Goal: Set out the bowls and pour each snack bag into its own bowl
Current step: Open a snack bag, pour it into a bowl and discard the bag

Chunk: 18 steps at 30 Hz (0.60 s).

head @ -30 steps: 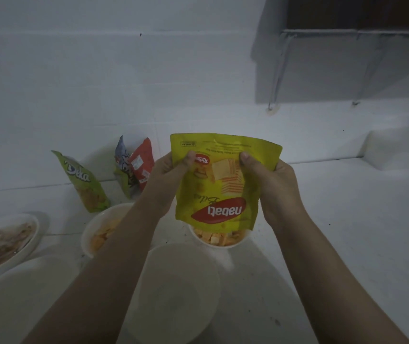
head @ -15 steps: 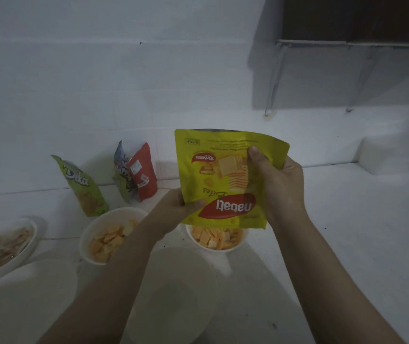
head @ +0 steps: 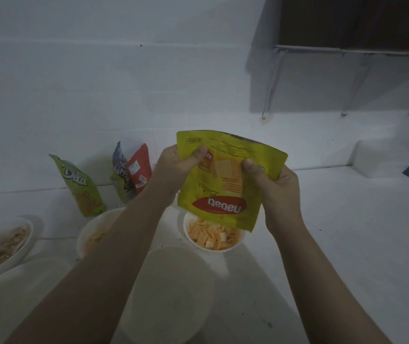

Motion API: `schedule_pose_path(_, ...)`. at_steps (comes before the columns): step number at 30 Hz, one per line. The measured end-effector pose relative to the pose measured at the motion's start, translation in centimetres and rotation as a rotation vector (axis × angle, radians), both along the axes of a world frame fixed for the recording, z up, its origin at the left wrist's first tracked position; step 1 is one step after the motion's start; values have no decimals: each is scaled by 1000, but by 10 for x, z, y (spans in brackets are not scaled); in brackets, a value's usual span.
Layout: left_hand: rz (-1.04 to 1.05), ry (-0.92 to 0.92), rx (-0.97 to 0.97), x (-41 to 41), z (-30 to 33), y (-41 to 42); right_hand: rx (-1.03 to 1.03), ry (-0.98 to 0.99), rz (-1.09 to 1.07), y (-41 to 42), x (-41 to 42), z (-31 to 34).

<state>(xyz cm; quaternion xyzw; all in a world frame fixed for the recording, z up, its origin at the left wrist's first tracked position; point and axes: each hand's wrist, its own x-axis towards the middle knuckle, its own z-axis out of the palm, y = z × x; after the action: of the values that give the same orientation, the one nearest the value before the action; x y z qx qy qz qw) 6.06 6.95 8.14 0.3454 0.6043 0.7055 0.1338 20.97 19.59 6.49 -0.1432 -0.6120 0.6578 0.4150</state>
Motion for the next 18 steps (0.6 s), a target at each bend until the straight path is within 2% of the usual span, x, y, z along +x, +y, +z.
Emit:
schedule_pose_path(3, 41, -26, 61, 0, -3, 1, 101, -214, 36, 0, -6, -19)
schedule_pose_path(7, 82, -27, 31, 1, -10, 1, 52, -341, -3, 7, -13, -43)
schedule_pose_path(10, 115, -29, 25, -4, -14, -1, 145, -485, 89, 11, -17, -52)
schedule_pose_path(13, 147, -57, 12, -4, -17, -2, 249, -602, 61, 13, -21, -64)
schedule_pose_path(18, 231, -113, 57, -9, -21, -6, 135, -538, 90, 18, -17, -85)
